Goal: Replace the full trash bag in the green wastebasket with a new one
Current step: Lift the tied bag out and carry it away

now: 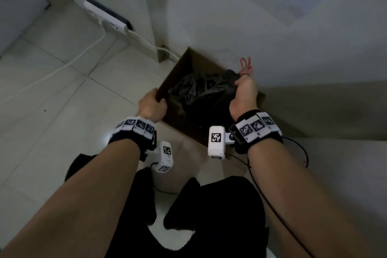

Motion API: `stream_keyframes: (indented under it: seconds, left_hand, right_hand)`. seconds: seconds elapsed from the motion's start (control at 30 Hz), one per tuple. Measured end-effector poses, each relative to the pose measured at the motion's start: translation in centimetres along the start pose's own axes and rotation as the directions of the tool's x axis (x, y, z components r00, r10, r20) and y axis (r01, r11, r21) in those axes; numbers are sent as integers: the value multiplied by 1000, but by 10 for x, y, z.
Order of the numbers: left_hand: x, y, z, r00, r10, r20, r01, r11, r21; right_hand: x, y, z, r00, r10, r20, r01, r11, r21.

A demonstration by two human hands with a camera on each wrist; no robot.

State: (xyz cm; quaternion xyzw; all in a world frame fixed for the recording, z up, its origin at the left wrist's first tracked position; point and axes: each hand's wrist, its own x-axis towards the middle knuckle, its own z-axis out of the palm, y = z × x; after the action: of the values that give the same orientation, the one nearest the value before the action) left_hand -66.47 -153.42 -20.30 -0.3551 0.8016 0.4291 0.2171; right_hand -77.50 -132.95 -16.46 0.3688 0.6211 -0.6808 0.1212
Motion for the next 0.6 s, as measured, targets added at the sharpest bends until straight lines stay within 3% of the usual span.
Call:
stream_keyframes:
  seconds: [0.07, 0.13, 0.17, 0.23, 0.3, 0.5, 0.6]
  left_hand:
    - [33, -6, 19, 1000, 29, 1, -28, 991, 131]
    - [60, -10, 37, 999, 33, 0, -33, 978, 206]
    - [70, -11, 44, 1000, 30, -11, -26, 972, 232]
    - [84, -14, 57, 999, 21, -47, -8, 962, 272]
    - [91, -19, 64, 997, 43, -65, -23, 959, 283]
    - [96, -31, 65, 992, 108, -58, -85, 948, 308]
    - [87, -36, 51, 996, 81, 42, -87, 976, 197]
  right_hand:
    - [25, 27, 10, 998, -51, 21, 53, 989, -138]
    - [51, 58, 19, 974, -176, 141, 214, 918, -334]
    - [68, 74, 23, 956, -223, 192, 291, 809, -511]
    - [91, 96, 28, 933, -248, 260, 353, 501, -790]
    - [114, 113, 34, 941, -173, 290, 334, 357, -872]
    - [184, 163, 41, 972, 1, 235, 215, 398, -892]
    - [158, 140, 40, 972, 25, 236, 206, 401, -893]
